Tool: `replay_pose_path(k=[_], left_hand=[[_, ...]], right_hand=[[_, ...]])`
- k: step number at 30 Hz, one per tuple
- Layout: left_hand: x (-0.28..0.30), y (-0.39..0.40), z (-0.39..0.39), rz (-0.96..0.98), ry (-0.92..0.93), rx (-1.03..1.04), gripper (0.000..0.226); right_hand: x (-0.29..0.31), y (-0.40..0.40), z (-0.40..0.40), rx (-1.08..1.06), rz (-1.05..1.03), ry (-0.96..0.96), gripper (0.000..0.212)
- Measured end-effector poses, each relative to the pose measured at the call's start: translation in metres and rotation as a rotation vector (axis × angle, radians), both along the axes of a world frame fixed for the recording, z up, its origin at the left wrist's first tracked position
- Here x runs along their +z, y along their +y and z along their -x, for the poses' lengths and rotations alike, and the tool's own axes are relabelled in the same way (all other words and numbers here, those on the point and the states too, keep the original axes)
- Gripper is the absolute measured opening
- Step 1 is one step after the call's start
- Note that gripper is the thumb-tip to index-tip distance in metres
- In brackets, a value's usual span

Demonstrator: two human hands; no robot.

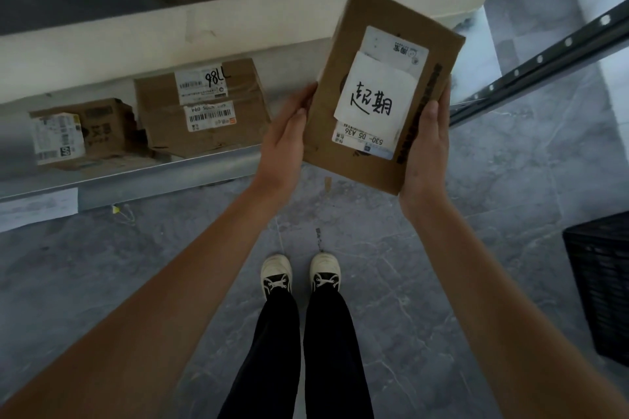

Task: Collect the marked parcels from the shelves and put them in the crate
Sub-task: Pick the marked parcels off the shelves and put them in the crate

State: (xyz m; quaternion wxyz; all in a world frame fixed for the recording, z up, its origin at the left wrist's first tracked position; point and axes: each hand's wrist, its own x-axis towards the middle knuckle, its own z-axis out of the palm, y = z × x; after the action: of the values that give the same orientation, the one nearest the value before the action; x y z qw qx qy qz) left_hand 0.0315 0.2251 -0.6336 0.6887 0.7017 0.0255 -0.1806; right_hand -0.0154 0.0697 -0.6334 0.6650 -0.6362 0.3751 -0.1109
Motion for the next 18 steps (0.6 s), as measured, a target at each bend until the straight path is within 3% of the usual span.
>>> replay_pose_path(k=[8, 12, 18], left_hand=[[0.037, -0.014, 0.017, -0.085, 0.062, -0.094, 0.02], [0.053, -0.039, 0.03, -0.157, 0.003, -0.223, 0.036], [0.064, -0.097, 0.066, -0.154, -0.043, -0.389, 0.04]], right_hand=[[0.04, -0.005, 0.046, -0.028, -0.031, 0.017, 0.047], [0.055, -0.011, 0.074, -0.081, -0.033, 0.019, 0.048], [0.061, -0.051, 0.127, -0.282, -0.064, 0.062, 0.044]])
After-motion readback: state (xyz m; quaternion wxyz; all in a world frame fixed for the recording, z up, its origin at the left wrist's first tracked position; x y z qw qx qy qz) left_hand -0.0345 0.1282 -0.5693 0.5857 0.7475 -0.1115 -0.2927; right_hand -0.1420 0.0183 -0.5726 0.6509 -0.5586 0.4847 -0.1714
